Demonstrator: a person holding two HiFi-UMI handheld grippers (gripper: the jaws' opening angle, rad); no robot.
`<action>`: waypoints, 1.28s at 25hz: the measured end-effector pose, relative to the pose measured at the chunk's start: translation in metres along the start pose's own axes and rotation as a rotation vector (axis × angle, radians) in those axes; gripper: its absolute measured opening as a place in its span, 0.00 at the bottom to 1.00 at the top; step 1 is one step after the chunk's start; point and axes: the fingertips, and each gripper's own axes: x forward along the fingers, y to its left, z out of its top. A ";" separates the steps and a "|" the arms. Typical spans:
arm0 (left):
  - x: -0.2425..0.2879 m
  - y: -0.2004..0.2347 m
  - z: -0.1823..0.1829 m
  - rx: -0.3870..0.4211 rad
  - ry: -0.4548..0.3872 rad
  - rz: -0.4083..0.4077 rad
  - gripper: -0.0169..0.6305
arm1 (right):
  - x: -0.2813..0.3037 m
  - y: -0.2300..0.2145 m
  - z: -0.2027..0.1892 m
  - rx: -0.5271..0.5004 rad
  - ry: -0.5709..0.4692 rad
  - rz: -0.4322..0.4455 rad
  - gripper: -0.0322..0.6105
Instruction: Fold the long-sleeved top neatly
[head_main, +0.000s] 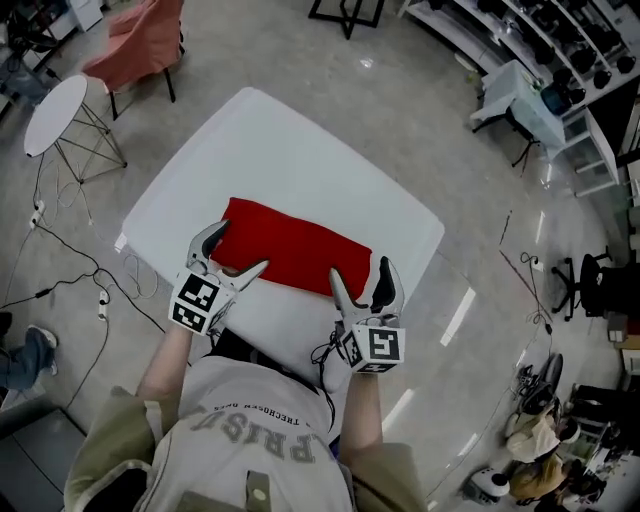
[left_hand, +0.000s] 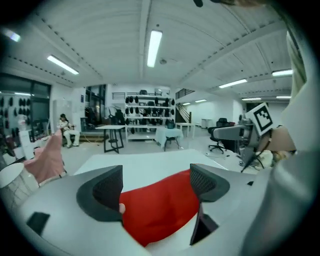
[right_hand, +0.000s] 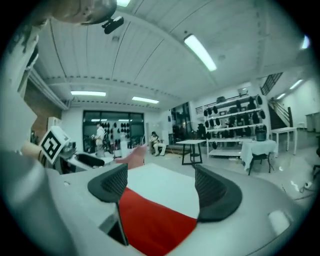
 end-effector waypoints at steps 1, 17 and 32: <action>-0.005 -0.004 0.003 -0.003 -0.029 0.058 0.68 | -0.004 0.006 0.005 0.019 -0.035 -0.029 0.71; -0.087 -0.054 0.065 0.022 -0.403 0.295 0.05 | -0.066 0.079 0.049 -0.159 -0.167 -0.136 0.05; -0.112 -0.074 0.095 0.210 -0.493 0.301 0.04 | -0.074 0.114 0.089 -0.214 -0.309 -0.070 0.05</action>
